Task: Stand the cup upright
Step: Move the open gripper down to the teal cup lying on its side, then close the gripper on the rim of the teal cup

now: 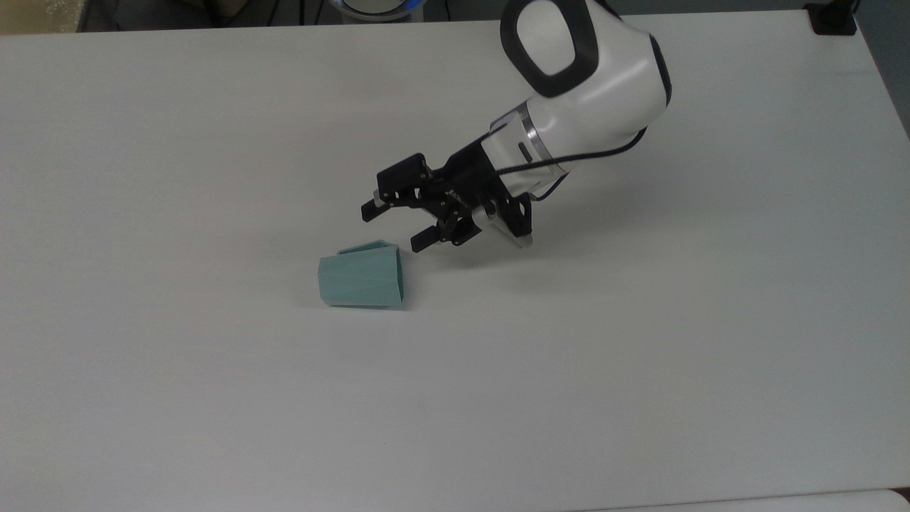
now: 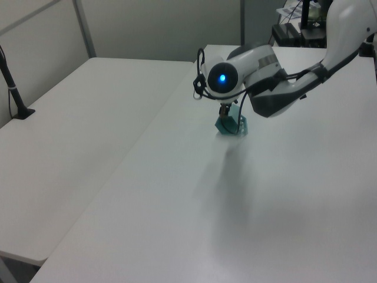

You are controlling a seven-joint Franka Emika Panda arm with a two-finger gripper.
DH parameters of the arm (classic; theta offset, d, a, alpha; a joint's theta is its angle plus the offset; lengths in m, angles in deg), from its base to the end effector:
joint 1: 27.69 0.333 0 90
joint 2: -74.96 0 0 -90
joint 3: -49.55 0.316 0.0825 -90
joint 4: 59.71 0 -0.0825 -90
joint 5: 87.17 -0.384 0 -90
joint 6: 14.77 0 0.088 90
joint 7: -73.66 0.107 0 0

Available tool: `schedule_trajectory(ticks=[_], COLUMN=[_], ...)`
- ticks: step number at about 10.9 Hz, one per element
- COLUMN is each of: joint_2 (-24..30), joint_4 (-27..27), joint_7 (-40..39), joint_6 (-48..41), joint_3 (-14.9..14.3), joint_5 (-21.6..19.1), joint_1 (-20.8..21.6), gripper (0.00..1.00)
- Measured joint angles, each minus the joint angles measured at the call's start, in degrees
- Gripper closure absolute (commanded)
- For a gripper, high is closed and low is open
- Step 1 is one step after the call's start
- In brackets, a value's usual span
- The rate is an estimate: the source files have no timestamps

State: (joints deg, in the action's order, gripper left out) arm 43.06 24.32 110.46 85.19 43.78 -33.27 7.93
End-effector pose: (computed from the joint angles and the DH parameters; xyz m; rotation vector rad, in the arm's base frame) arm 0.6291 0.2915 0.3756 2.1704 0.2213 0.3649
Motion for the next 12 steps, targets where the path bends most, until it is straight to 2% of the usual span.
schedule_trajectory(ticks=[5, 7, 10, 12], joint_2=[-3.86, -4.47, -5.25, -5.59], joint_4=[-0.02, -0.03, -0.03, -0.03], joint_7=[0.3, 0.31, 0.33, 0.37], joint_6=[0.0, 0.07, 0.67, 2.32], joint_3=[0.02, 0.01, 0.0, -0.03], joint_5=[0.65, 0.73, 0.95, 1.43], joint_1=[-0.22, -0.44, -0.96, -1.67], gripper=[0.01, 0.05, 0.16, 0.3])
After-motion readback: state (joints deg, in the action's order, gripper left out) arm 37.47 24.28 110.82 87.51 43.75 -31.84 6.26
